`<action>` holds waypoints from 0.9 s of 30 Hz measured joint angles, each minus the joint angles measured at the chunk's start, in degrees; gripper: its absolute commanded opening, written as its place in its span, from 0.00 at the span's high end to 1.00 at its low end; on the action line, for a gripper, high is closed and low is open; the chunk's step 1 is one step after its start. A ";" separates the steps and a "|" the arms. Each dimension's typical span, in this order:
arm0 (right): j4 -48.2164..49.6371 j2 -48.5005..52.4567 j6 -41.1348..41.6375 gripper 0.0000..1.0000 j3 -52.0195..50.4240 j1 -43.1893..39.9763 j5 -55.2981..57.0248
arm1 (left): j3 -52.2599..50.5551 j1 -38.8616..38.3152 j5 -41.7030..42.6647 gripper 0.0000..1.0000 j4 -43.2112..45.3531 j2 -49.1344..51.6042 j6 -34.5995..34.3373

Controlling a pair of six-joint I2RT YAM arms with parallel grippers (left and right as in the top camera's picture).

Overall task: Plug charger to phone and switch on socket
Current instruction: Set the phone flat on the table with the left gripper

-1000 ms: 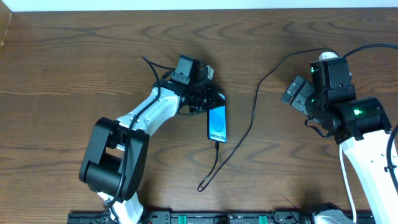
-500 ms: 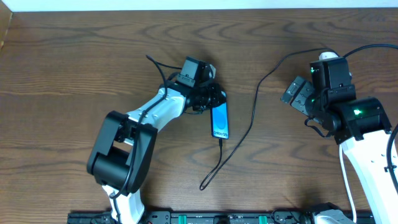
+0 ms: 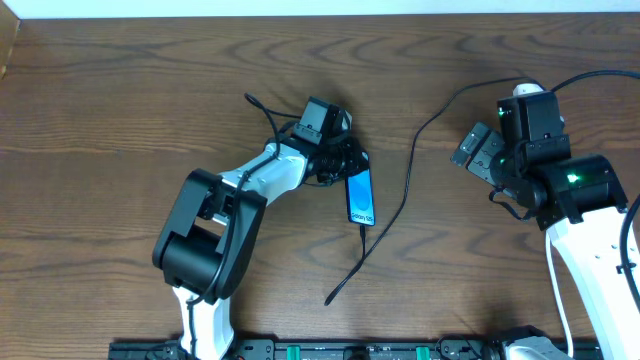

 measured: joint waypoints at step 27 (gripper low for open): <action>0.00 0.37 0.02 0.01 -0.07 0.00 0.02 | 0.39 -0.02 1.55 0.45 2.91 2.34 -1.55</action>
